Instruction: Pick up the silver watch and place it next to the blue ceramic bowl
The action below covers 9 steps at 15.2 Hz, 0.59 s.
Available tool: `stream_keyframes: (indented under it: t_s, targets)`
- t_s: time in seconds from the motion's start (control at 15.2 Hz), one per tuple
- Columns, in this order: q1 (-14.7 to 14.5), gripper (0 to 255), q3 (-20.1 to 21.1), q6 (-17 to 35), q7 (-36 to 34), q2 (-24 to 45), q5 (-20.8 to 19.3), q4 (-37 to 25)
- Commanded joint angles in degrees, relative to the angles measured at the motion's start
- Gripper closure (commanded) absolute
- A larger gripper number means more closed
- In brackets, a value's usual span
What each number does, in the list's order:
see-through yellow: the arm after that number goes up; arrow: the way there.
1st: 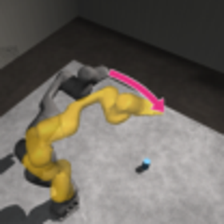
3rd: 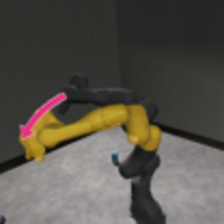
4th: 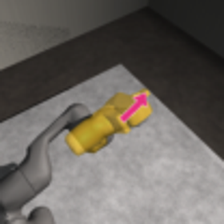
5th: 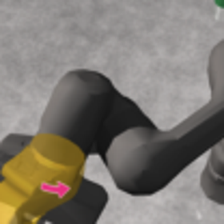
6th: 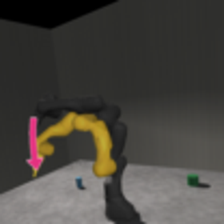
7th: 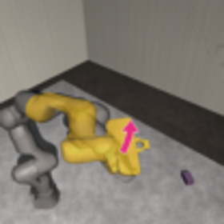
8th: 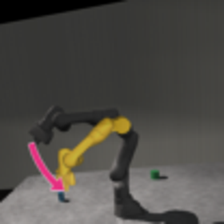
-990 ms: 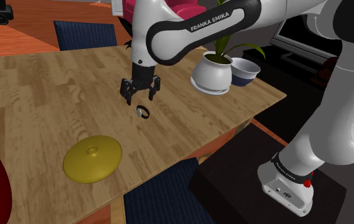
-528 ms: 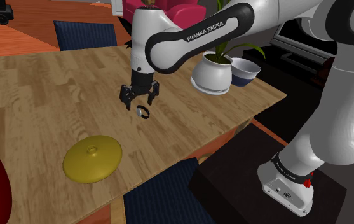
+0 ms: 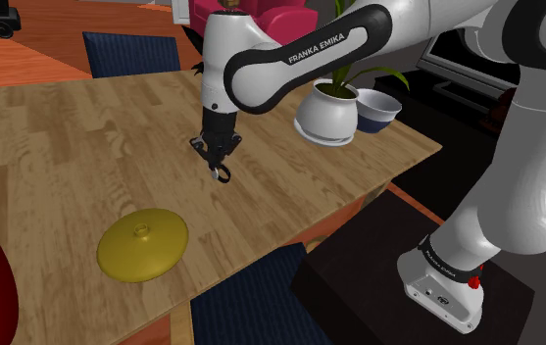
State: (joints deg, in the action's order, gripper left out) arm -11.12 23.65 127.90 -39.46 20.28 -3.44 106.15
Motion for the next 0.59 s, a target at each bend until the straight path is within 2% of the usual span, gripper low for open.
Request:
stream_keyframes:
  t_s: [0.0,0.33,0.53]
  targets:
    - [0.0,255,0.0,0.0,0.0,0.0,0.0,0.0]
    - [0.0,255,0.0,0.0,0.0,0.0,0.0,0.0]
    - [0.2,255,0.2,-1.9,0.2,-1.1,0.5,-0.9]
